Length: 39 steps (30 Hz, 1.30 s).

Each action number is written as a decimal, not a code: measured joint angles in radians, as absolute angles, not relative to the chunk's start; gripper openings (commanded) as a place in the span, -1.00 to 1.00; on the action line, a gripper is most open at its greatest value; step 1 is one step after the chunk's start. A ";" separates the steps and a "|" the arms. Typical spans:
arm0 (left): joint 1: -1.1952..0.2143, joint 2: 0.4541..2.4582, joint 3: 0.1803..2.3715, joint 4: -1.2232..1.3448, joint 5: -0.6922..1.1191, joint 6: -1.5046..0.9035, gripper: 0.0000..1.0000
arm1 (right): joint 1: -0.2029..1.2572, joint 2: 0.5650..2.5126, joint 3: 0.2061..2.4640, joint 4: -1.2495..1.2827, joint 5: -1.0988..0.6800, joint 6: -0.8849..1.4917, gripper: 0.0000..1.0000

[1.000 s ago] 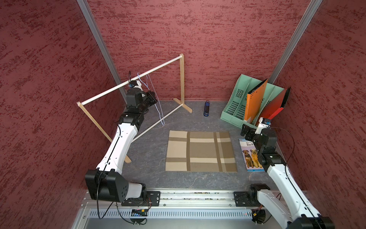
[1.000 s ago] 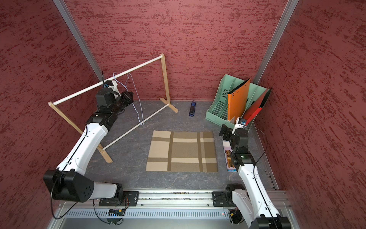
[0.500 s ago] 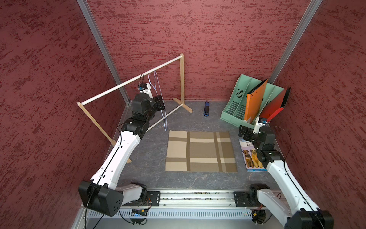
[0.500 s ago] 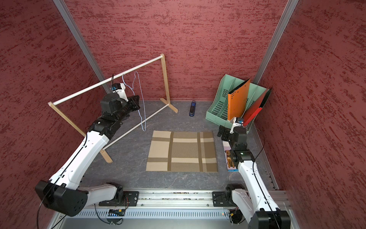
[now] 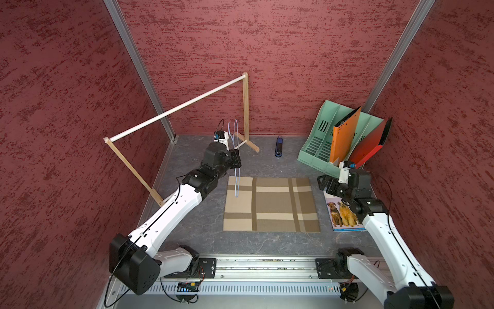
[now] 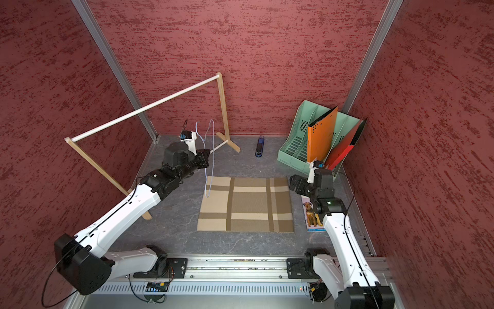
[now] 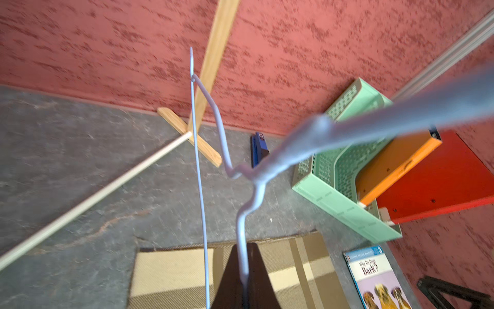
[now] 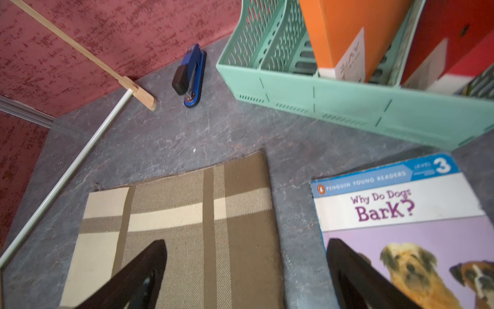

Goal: Hang the scarf on the hanger
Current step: Pick up the hanger from the clothesline, then hang the scarf on the hanger.

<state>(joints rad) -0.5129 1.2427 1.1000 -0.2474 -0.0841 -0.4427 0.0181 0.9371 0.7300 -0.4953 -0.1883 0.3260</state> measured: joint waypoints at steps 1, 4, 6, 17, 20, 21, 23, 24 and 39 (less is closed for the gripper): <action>-0.531 1.244 1.084 -0.234 -0.084 -0.459 -1.00 | 0.018 0.949 0.730 -0.517 -0.200 0.336 0.94; -0.593 1.260 1.034 -0.193 -0.090 -0.530 -1.00 | 0.018 0.997 0.726 -0.561 -0.234 0.366 0.91; -0.640 1.278 0.995 -0.160 -0.100 -0.581 -1.00 | 0.018 1.033 0.712 -0.574 -0.259 0.387 0.88; -0.907 1.406 0.830 0.043 -0.235 -0.843 -1.00 | 0.018 1.179 0.588 -0.487 -0.334 0.510 0.84; -0.941 1.420 0.830 0.079 -0.265 -0.872 -1.00 | 0.018 1.213 0.579 -0.447 -0.338 0.524 0.83; -0.948 1.426 0.831 0.090 -0.270 -0.885 -1.00 | 0.018 1.225 0.577 -0.436 -0.339 0.526 0.83; -0.955 1.440 0.831 0.103 -0.277 -0.906 -1.00 | 0.018 1.247 0.573 -0.419 -0.338 0.532 0.83; -0.958 1.449 0.831 0.107 -0.281 -0.916 -1.00 | 0.018 1.259 0.572 -0.413 -0.337 0.532 0.83; -0.986 1.523 0.824 0.123 -0.313 -1.002 -1.00 | 0.018 1.318 0.569 -0.359 -0.337 0.511 0.70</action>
